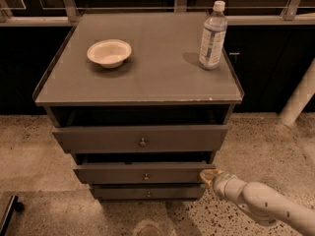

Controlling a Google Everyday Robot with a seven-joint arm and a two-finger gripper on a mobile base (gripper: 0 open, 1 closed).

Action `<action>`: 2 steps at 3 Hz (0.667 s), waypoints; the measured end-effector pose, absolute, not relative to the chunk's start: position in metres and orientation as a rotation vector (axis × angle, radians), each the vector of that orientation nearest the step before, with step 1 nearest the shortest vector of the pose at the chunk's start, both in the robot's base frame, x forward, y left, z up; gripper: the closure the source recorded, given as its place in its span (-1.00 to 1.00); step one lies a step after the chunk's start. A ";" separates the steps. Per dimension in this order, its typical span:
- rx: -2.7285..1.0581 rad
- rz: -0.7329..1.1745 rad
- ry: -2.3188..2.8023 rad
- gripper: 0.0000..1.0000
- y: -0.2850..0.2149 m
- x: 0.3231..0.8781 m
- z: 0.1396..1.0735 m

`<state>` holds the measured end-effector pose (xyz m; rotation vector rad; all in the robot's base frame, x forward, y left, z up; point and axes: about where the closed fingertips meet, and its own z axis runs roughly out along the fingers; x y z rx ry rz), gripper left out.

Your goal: Close bottom drawer

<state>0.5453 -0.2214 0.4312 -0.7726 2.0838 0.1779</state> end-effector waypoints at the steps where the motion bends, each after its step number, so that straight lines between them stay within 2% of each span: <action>1: -0.737 0.146 2.075 1.00 -0.224 0.564 0.427; 2: -0.718 0.119 2.060 1.00 -0.226 0.581 0.428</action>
Offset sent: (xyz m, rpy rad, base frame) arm 0.0950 -0.0091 -0.0015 -0.0298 -0.1168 -0.1185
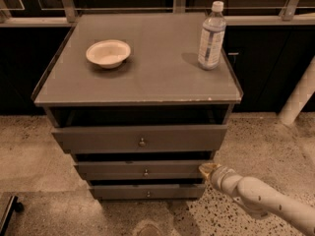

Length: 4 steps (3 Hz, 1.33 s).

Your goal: Close bottom drawer

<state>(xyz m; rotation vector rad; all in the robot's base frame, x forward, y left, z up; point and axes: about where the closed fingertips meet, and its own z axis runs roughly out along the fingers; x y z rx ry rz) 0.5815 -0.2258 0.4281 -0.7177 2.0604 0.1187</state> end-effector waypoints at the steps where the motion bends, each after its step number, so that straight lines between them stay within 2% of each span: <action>1: -0.718 0.119 2.060 1.00 -0.226 0.579 0.428; 2: -0.717 0.131 2.063 1.00 -0.226 0.579 0.428; 3: -0.656 0.197 2.093 1.00 -0.240 0.549 0.433; 4: -0.646 0.203 2.099 0.64 -0.246 0.543 0.433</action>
Offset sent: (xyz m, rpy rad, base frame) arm 0.0180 -0.0066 0.0002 0.0558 0.0393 0.0195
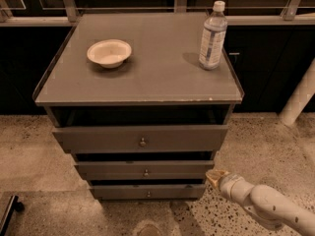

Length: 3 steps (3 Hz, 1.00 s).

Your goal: Close bottom drawer

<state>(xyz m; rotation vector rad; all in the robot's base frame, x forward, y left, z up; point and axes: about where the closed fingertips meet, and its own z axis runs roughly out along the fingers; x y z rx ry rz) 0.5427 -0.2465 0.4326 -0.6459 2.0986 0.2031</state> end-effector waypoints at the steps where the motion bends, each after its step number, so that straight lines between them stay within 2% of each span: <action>1: -0.646 0.203 2.099 0.18 -0.246 0.543 0.433; 3: -0.646 0.203 2.099 -0.75 -0.246 0.543 0.433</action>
Offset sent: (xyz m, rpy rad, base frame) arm 0.0000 0.0001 0.0000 0.0001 0.0000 0.0001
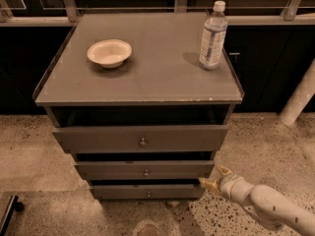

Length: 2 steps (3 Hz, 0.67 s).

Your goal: Close bottom drawer

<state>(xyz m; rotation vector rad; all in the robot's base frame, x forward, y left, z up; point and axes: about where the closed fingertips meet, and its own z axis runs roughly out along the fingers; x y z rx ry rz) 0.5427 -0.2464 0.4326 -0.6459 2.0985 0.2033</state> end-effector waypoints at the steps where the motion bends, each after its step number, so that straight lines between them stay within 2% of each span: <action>1: -0.646 0.203 2.099 -1.00 -0.246 0.543 0.433; 2: -0.646 0.203 2.098 -1.00 -0.246 0.543 0.433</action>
Offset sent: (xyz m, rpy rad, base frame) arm 0.0000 0.0000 0.0000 0.0000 0.0000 0.0000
